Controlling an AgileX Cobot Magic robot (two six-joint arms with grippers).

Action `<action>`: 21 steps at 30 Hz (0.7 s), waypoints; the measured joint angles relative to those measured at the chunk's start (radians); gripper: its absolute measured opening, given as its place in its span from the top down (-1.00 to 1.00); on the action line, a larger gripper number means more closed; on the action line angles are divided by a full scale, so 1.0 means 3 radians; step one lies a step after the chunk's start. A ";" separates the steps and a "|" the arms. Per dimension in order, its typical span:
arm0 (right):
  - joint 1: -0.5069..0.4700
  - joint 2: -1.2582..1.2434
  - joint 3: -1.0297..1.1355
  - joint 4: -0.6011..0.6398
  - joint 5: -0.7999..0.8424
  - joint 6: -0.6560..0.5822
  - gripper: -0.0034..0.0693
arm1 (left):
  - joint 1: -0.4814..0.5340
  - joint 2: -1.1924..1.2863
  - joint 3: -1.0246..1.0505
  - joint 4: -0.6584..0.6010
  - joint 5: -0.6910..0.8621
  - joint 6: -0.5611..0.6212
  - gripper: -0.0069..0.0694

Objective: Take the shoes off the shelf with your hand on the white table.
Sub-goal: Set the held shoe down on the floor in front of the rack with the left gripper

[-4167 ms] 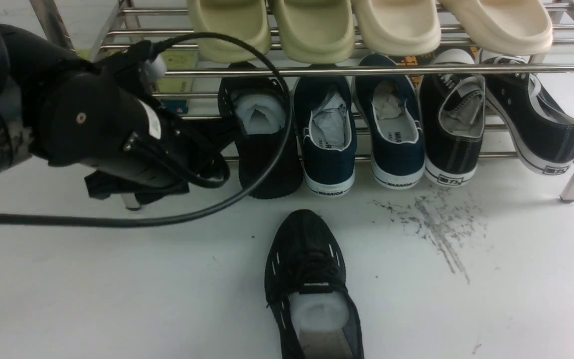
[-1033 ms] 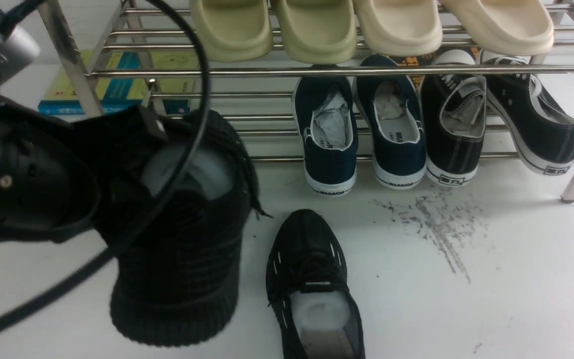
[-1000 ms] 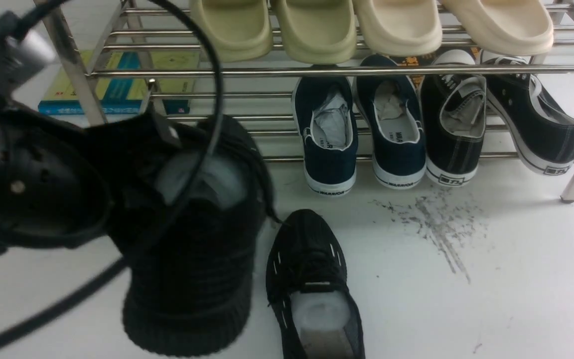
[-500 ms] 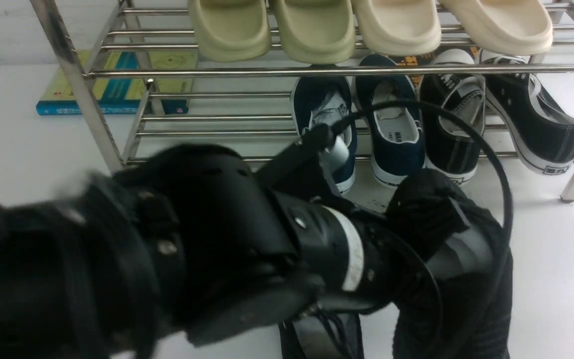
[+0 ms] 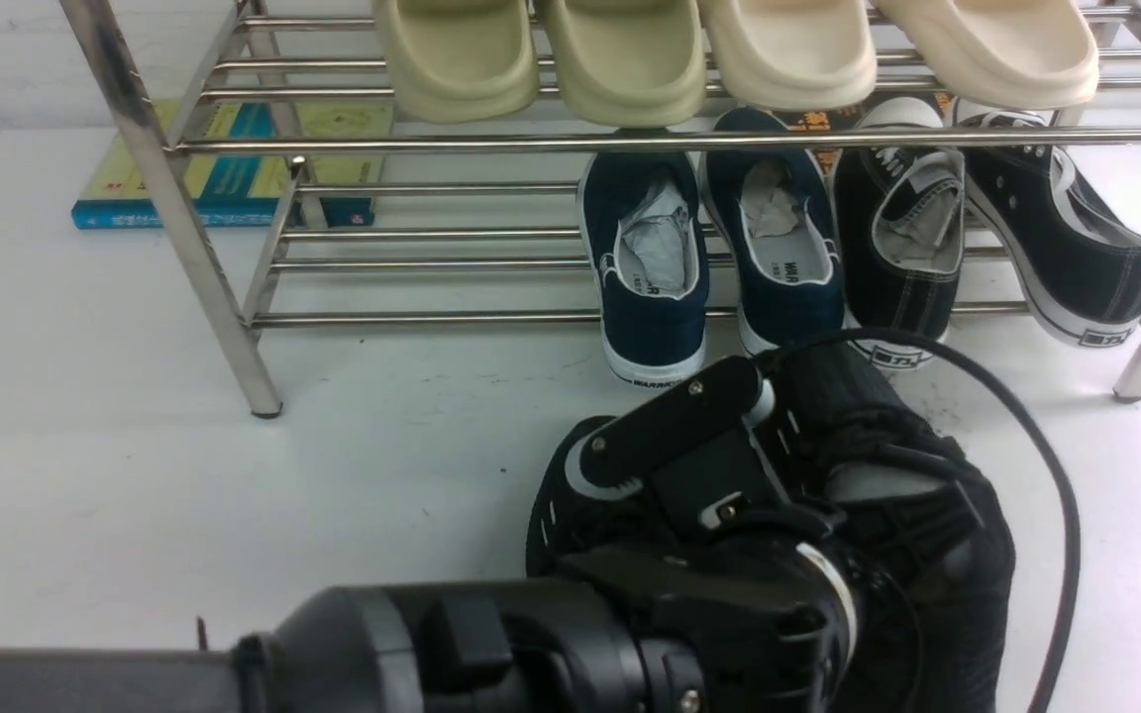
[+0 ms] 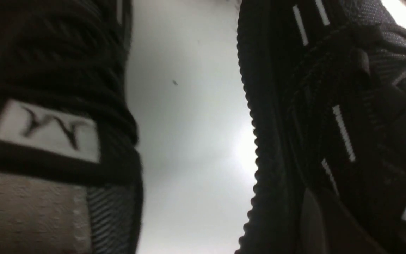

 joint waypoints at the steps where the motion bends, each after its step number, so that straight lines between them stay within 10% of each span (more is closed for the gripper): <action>1: 0.0000 0.0000 0.0000 0.0000 0.0000 0.0000 0.24 | 0.0000 0.0000 0.0000 0.0000 0.0014 -0.0009 0.76; 21: 0.0000 0.0000 0.0000 0.0000 0.0000 0.0000 0.24 | -0.0008 0.0168 -0.0002 -0.0543 0.0108 0.0176 0.67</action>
